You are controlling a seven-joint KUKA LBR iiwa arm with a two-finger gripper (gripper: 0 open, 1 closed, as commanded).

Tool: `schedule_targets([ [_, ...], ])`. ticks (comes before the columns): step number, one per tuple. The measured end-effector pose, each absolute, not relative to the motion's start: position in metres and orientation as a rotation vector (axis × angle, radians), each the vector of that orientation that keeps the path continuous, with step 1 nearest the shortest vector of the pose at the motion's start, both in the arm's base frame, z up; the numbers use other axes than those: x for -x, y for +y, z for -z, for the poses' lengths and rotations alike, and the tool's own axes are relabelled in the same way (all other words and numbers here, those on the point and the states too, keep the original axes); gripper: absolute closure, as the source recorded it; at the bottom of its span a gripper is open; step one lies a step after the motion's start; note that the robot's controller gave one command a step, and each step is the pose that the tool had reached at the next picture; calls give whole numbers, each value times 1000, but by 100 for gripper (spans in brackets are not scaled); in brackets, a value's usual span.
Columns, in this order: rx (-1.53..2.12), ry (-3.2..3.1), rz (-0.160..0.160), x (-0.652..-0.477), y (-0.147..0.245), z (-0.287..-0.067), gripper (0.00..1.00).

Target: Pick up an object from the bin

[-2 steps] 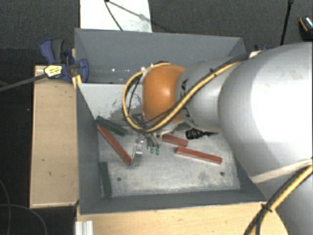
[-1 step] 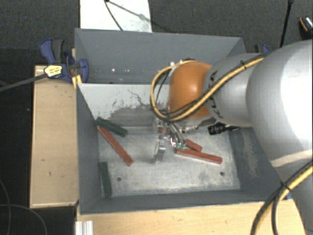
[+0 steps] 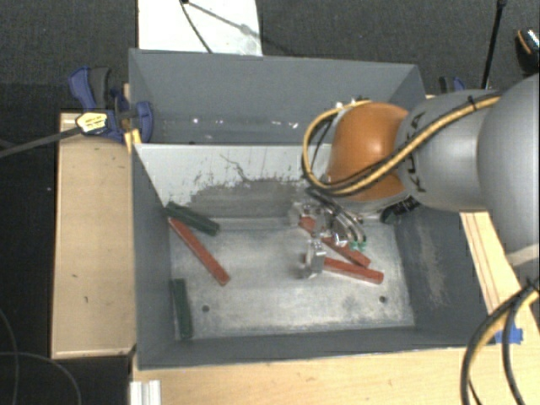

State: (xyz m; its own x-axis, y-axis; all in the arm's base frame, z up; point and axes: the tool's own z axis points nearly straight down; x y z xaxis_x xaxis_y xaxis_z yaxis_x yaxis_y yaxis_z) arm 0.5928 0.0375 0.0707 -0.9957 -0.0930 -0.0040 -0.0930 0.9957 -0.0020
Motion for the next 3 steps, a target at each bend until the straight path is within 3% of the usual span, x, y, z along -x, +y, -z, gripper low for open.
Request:
schedule_targets([
  [1,238,3134,5,-559,-35,-74,0],
  [2,330,3119,1,-587,-52,-71,0],
  [3,324,3119,-2,-587,-50,-73,100],
])
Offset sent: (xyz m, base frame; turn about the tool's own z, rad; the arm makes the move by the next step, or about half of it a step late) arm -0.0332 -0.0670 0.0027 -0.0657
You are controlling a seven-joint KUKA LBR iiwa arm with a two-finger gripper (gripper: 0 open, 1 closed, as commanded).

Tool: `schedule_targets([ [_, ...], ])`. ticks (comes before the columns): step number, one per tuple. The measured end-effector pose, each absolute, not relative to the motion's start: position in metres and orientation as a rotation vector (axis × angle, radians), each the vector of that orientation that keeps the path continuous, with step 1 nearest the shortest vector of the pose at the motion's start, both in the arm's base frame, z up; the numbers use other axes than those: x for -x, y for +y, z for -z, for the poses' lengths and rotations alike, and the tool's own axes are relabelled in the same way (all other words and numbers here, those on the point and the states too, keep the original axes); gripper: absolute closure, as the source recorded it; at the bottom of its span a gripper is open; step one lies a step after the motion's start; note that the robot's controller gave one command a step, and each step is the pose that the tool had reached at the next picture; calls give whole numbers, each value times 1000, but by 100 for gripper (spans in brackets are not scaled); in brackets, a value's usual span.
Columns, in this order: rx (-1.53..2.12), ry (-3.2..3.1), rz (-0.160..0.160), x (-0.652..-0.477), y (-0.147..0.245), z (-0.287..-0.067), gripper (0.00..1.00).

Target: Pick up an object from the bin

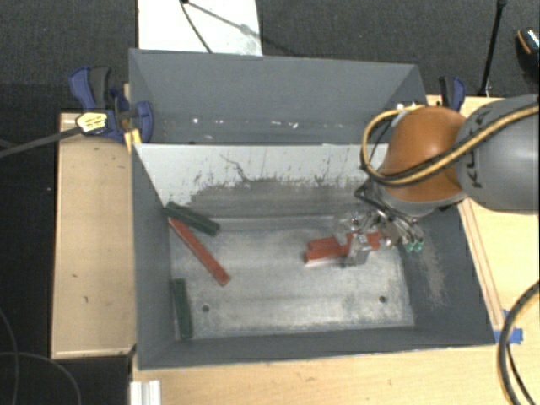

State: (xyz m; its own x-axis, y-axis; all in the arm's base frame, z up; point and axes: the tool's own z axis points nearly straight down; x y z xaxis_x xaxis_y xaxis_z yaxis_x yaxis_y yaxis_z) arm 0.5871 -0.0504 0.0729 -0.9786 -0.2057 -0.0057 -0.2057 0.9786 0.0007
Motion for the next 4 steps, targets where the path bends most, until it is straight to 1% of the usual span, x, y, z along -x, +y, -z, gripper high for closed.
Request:
schedule_targets([
  [1,382,3107,3,-570,-46,-218,100],
  [2,522,3100,-3,-563,-22,-164,100],
  [3,513,3097,-1,-564,-23,-166,0],
  [4,424,3117,-3,-587,-12,-110,0],
])
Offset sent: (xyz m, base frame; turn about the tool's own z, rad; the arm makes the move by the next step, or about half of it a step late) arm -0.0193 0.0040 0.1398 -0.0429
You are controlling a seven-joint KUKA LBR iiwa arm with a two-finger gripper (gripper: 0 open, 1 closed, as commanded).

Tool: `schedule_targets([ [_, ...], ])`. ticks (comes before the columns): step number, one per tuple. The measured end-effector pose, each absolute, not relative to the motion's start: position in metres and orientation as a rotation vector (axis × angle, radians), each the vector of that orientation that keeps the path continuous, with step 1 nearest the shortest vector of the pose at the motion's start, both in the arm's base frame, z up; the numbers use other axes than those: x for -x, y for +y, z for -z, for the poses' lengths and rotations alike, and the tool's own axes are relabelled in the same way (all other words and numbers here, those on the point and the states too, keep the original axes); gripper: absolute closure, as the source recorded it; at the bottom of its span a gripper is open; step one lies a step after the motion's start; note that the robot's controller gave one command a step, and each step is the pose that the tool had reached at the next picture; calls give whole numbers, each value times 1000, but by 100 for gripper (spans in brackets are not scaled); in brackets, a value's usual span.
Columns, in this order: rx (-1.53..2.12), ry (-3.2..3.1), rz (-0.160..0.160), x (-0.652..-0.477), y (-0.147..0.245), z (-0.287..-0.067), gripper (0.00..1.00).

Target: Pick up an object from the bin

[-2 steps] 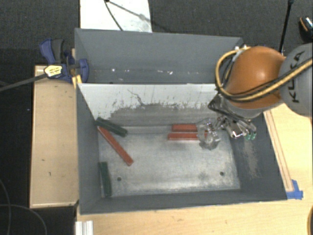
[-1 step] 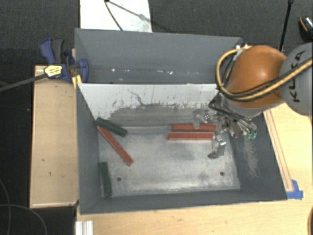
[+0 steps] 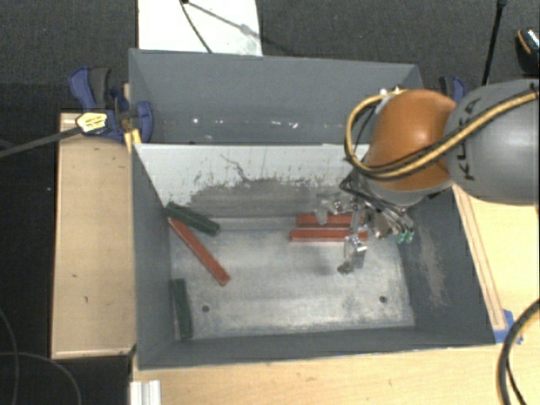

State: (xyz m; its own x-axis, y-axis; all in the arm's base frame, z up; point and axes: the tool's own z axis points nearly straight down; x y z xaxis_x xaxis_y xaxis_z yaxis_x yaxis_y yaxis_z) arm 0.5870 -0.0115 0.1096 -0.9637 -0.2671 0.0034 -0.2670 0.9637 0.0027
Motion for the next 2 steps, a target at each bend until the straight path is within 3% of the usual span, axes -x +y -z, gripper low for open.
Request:
schedule_targets([
  [1,-52,-3138,2,-587,-1,-82,0],
  [2,-108,-3136,1,-591,-23,-70,0],
])
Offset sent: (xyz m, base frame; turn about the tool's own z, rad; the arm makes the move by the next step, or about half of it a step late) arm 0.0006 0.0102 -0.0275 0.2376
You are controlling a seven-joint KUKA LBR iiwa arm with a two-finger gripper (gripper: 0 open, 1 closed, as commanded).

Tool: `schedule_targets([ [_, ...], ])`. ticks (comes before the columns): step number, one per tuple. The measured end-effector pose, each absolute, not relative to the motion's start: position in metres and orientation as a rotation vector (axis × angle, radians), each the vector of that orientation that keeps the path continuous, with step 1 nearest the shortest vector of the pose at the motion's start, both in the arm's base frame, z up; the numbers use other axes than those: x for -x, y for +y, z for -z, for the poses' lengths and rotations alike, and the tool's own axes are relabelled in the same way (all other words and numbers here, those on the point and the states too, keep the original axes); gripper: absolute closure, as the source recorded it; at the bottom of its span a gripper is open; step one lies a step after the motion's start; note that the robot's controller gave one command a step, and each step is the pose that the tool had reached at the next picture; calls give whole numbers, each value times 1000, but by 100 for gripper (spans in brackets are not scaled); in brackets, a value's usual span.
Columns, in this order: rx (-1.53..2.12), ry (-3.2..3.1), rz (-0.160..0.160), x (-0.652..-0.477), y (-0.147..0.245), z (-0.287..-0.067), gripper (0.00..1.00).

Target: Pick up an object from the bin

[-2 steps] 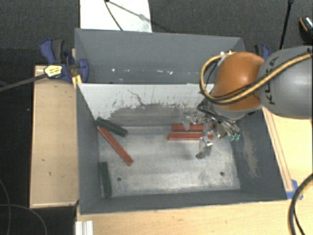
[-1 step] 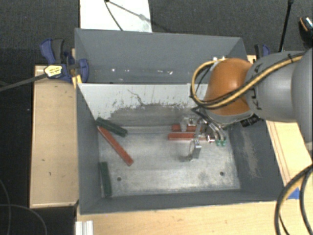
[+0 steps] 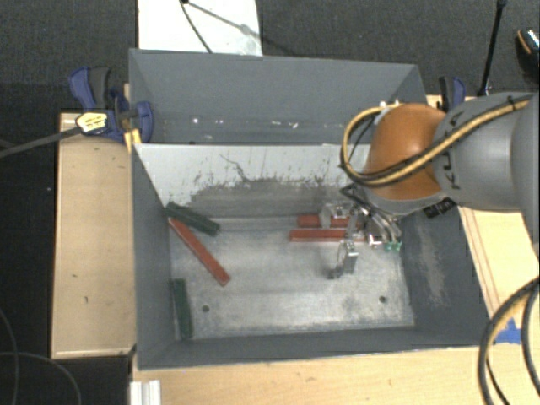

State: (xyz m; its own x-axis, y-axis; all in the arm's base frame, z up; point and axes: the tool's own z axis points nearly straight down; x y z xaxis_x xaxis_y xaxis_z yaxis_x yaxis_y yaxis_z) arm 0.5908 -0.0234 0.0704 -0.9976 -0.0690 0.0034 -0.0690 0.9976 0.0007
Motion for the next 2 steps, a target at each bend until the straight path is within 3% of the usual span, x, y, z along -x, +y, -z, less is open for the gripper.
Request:
schedule_targets([
  [1,77,-3135,4,-586,26,-78,0],
  [2,34,-3144,0,-593,4,-70,0],
])
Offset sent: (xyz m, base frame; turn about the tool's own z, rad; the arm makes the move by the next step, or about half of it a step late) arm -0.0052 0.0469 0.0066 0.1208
